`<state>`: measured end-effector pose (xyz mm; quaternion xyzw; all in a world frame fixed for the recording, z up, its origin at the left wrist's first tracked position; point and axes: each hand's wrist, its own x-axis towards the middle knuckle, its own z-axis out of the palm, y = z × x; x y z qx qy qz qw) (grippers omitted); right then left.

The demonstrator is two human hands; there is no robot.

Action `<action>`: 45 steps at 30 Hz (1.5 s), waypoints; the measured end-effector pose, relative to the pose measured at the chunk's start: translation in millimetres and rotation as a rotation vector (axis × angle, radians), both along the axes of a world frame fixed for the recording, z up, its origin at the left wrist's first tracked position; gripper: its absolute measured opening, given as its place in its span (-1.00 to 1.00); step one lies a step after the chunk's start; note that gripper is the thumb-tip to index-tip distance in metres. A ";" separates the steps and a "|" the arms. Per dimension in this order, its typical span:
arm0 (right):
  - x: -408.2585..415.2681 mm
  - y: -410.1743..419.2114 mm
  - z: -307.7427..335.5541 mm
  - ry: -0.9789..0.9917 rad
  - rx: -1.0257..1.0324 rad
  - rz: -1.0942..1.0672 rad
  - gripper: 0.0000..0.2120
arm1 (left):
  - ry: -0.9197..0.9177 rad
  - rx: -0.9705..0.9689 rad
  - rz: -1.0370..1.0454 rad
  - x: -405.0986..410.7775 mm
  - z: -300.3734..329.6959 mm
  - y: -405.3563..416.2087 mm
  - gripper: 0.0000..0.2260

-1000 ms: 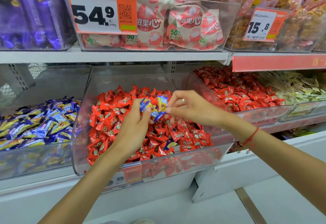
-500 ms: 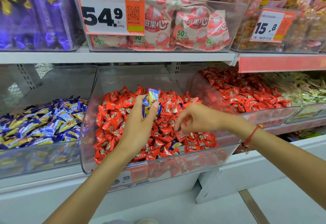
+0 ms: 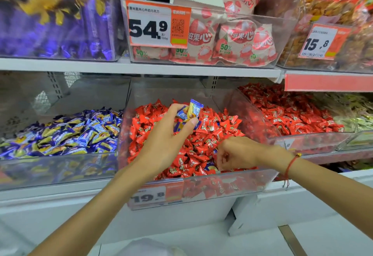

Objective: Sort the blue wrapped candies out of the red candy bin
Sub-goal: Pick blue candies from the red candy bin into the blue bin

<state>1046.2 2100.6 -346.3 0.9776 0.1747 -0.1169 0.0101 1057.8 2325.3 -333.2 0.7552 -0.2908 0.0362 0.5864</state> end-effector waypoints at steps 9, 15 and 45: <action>5.5 13.4 -2.0 -0.073 0.054 -0.049 -0.82 | -0.045 0.057 0.109 -9.4 4.1 40.5 -0.69; 7.7 11.5 -14.3 0.047 0.059 -0.080 -0.87 | -0.012 0.015 0.078 -12.2 -0.8 37.3 -0.84; 36.6 131.4 44.0 -0.402 0.820 0.106 -0.78 | -0.187 0.338 0.593 22.8 2.2 140.7 -0.66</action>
